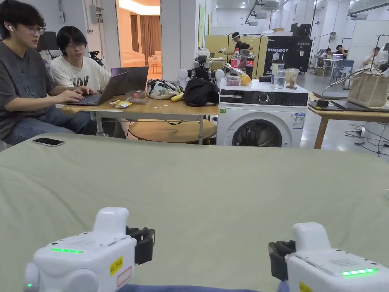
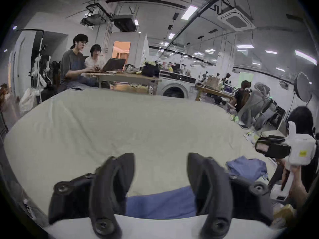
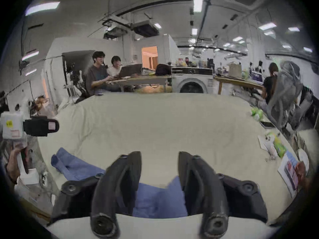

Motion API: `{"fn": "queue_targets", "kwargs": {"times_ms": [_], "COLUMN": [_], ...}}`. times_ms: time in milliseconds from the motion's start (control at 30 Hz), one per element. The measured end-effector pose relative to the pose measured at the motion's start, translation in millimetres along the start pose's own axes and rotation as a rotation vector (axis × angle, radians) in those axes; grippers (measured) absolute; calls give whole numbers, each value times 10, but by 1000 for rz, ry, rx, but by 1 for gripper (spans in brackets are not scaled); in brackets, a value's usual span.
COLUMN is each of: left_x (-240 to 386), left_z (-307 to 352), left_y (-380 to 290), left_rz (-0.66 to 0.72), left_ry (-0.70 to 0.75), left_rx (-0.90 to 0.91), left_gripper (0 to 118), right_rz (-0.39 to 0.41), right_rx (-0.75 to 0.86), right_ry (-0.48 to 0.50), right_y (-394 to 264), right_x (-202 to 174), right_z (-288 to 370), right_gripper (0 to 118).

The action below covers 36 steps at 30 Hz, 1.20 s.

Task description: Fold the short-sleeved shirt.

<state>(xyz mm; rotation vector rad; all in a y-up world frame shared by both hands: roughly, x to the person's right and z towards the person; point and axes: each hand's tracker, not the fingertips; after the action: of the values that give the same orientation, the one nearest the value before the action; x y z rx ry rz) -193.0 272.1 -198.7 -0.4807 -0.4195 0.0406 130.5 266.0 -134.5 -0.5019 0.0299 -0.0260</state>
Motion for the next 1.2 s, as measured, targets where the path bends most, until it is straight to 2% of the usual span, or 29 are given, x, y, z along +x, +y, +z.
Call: {"fn": "queue_targets", "kwargs": {"times_ms": [33,67,167,233,433,467,567,600,700,833,933,967,1000,1033,1100,1200], "left_x": [19,58,85,13,-729,-930,-1470,-1610,-1953,-2086,-2021,-1982,-1934,-1849,-1836,-1940], "left_z": [-22,-26,-36,23,290,332,453,471,352,-2,-43,-115,-189,-191,-181,26], "left_y": [-32,-91,-178,-171,-189,-247,-470,-549,-840,-1181,-1162,-1162,-1177,-1169,-1199,-1134], "left_rz": [2,9,-8,-12,240,294,439,477,615,760,915,958,925,900,933,1099], "left_ry": [-20,-34,-20,-13,-146,-167,-127,-87,-76,-79,-196,-249,-217,-214,-220,-230], "left_rx": [-14,-23,-40,-38,-2,-15,-43,-57,-104,-238,-106,-153,-207,-238,-211,-59], "left_gripper": [23,0,0,0,0,13,80,89,90,90,90,71,41,16,11,4], "right_rz": [1,1,17,1,-40,-50,-86,-95,-126,-149,-168,-181,-195,-206,-217,-222], "right_rx": [-15,-35,-63,-71,-60,-61,-62,-66,-84,-105,-107,-108,-109,-111,-114,-113], "right_ry": [17,24,6,10,38,43,54,58,80,91,89,90,89,89,84,79], "right_y": [-29,-89,-191,-192,-183,-192,-274,-293,-359,-425,-458,-469,-484,-492,-503,-504], "right_x": [-40,-107,-191,-161,8,47,136,161,197,204,241,265,297,319,354,408], "right_z": [-48,-72,-161,-171,-59,-19,54,64,49,32,96,108,116,112,126,186], "right_gripper": [3,0,0,0,0,0,0,0,0,0,0,0,0,0,0,0]}}
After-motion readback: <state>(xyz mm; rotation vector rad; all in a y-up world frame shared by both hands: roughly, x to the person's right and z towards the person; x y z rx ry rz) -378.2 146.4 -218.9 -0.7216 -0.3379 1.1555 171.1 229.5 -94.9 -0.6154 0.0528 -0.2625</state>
